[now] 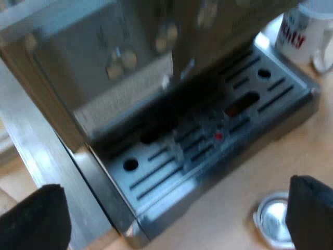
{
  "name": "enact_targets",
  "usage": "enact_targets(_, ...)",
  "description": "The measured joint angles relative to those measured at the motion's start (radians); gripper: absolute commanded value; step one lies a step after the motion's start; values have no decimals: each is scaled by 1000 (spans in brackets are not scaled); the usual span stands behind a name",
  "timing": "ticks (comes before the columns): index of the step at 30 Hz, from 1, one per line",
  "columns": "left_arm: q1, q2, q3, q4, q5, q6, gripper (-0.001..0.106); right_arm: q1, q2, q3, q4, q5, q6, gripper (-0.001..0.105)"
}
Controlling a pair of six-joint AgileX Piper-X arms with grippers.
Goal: Grind coffee beans and then tamp
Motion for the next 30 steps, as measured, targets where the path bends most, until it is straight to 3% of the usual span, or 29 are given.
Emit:
enact_targets(6, 0, 0, -103, 0, -2, 9, 85, -7, 0, -80, 32, 53, 11, 72)
enact_targets(8, 0, 0, -137, 0, -1, 9, 85, -48, 0, -122, 122, 54, 55, 72)
enact_targets(13, 25, -2, -147, 3, -1, 11, 85, -190, 0, -181, 321, 45, 95, 72)
enact_targets(18, 141, 1, -147, 5, -1, 12, 85, -337, 0, -192, 426, -16, 101, 72)
enact_targets(24, 210, 7, -147, 5, -3, 12, 85, -451, 0, -195, 491, -107, 109, 72)
enact_targets(27, 225, 7, -147, 36, -3, 14, 85, -633, 0, -195, 575, -155, 124, 72)
enact_targets(30, 229, 7, -147, 82, -11, 14, 85, -776, 0, -195, 630, -186, 91, 72)
